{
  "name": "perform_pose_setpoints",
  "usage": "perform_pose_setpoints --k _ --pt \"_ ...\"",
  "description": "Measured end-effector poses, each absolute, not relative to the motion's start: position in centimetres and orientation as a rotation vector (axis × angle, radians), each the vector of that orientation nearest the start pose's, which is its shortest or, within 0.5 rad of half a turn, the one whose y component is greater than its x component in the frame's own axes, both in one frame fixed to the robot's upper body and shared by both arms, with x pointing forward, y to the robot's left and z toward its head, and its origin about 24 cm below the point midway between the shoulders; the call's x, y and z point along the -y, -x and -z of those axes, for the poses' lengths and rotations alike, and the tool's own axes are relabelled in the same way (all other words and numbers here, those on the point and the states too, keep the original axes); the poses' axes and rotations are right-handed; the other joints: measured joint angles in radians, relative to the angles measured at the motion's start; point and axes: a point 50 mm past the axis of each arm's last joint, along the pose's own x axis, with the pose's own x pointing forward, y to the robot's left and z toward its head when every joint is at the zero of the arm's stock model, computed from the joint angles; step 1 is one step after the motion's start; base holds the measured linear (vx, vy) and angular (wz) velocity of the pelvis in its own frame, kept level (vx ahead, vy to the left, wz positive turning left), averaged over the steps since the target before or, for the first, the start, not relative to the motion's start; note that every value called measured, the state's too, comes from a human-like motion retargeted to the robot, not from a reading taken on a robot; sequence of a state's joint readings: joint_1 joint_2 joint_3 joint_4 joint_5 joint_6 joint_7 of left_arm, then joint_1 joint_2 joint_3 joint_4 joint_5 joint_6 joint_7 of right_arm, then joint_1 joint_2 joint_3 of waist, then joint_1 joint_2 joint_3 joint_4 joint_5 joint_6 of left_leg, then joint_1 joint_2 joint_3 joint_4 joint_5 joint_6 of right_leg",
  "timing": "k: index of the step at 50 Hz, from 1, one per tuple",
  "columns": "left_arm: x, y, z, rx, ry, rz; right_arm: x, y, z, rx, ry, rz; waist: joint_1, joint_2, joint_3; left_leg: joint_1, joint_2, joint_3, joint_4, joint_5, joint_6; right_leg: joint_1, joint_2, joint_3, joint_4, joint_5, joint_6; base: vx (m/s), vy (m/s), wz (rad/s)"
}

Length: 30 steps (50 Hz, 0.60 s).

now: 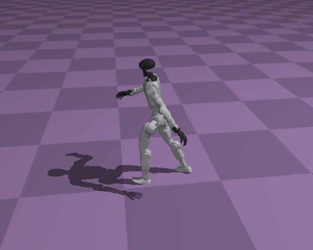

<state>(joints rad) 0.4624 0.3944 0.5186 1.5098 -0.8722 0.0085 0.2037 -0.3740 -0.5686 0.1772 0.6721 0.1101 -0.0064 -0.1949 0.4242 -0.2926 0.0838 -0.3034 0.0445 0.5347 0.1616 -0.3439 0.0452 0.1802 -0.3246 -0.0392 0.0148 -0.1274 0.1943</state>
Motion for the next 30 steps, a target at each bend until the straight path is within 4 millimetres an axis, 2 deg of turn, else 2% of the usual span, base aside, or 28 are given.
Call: perform_pose_setpoints --k 2,4,5,7,10,13,16,18,21,23,25,28,30 --pt "-29.6 14.1 12.6 -1.405 0.529 -1.522 27.6 -28.0 0.6 -0.395 0.574 0.204 -0.002 0.058 0.006 0.113 -0.009 -0.037 -0.162 0.079 -0.046 0.050 0.041 -0.024 0.038 0.063 -0.019 0.62 0.43 0.70" --pt "-28.5 9.2 14.6 -1.398 0.568 -1.280 26.7 -24.1 5.5 -0.595 0.577 0.142 -0.038 0.101 -0.001 0.185 -0.027 -0.099 -0.230 0.117 -0.063 0.073 0.066 -0.067 0.118 0.154 -0.059 0.64 0.44 1.50" --pt "-27.8 6.5 15.4 -1.389 0.574 -1.149 26.1 -21.5 8.0 -0.711 0.568 0.103 -0.063 0.124 -0.004 0.219 -0.036 -0.137 -0.249 0.126 -0.066 0.076 0.079 -0.089 0.180 0.199 -0.085 0.66 0.42 1.86" --pt "-26.4 0.4 16.5 -1.358 0.535 -0.871 24.7 -15.5 12.5 -0.968 0.517 -0.005 -0.122 0.171 -0.023 0.261 -0.033 -0.220 -0.245 0.110 -0.061 -0.009 0.110 -0.107 0.454 0.213 -0.133 0.66 0.38 1.99" --pt "-24.3 -10.1 15.9 -1.240 0.368 -0.518 22.0 -6.3 16.5 -1.317 0.410 -0.193 -0.234 0.221 -0.060 0.266 -0.028 -0.353 -0.200 0.070 -0.042 -0.248 0.143 -0.104 0.981 0.131 -0.193 0.62 0.27 2.08" --pt "-22.7 -20.9 12.1 -1.025 0.126 -0.262 19.6 1.4 17.6 -1.562 0.322 -0.392 -0.357 0.272 -0.046 0.300 -0.022 -0.477 -0.152 0.032 -0.037 -0.439 0.162 -0.118 1.391 0.045 -0.239 0.62 0.16 1.99" --pt "-21.4 -30.0 5.5 -0.747 -0.083 -0.089 17.9 7.4 17.0 -1.712 0.217 -0.577 -0.470 0.315 -0.022 0.364 -0.007 -0.581 -0.151 0.018 -0.040 -0.597 0.185 -0.139 1.629 -0.011 -0.232 0.60 0.07 1.75" --pt "-20.4 -34.4 0.3 -0.557 -0.158 -0.012 17.0 10.6 16.2 -1.772 0.129 -0.677 -0.536 0.337 -0.009 0.415 0.011 -0.638 -0.171 0.016 -0.043 -0.691 0.204 -0.155 1.694 -0.048 -0.207 0.59 -0.01 1.52" --pt "-18.7 -38.6 -7.0 -0.299 -0.147 0.080 16.3 14.3 14.8 -1.837 -0.001 -0.761 -0.615 0.362 -0.003 0.486 0.046 -0.701 -0.199 0.010 -0.049 -0.802 0.209 -0.188 1.657 -0.100 -0.170 0.60 -0.07 1.27" --pt "-17.6 -40.1 -11.4 -0.152 -0.086 0.141 16.3 15.9 14.0 -1.874 -0.067 -0.772 -0.655 0.373 -0.008 0.521 0.064 -0.732 -0.213 0.003 -0.053 -0.856 0.192 -0.218 1.558 -0.121 -0.152 0.60 -0.12 0.99" --pt "-16.6 -41.0 -14.9 -0.033 -0.006 0.202 16.6 17.1 13.4 -1.917 -0.103 -0.753 -0.680 0.382 -0.023 0.541 0.074 -0.754 -0.219 -0.007 -0.058 -0.889 0.167 -0.256 1.393 -0.128 -0.140 0.61 -0.14 0.72" --pt "-15.7 -41.3 -17.9 0.081 0.124 0.272 17.4 17.7 13.4 -1.981 -0.081 -0.698 -0.687 0.388 -0.070 0.544 0.069 -0.773 -0.210 -0.028 -0.076 -0.864 0.153 -0.332 0.969 -0.116 -0.121 0.63 -0.18 0.46" --pt "-15.5 -41.3 -18.4 0.119 0.218 0.289 18.2 17.1 13.8 -2.008 -0.023 -0.661 -0.688 0.381 -0.100 0.549 0.044 -0.797 -0.198 -0.036 -0.095 -0.777 0.179 -0.365 0.573 -0.060 -0.094 0.69 -0.22 0.61"
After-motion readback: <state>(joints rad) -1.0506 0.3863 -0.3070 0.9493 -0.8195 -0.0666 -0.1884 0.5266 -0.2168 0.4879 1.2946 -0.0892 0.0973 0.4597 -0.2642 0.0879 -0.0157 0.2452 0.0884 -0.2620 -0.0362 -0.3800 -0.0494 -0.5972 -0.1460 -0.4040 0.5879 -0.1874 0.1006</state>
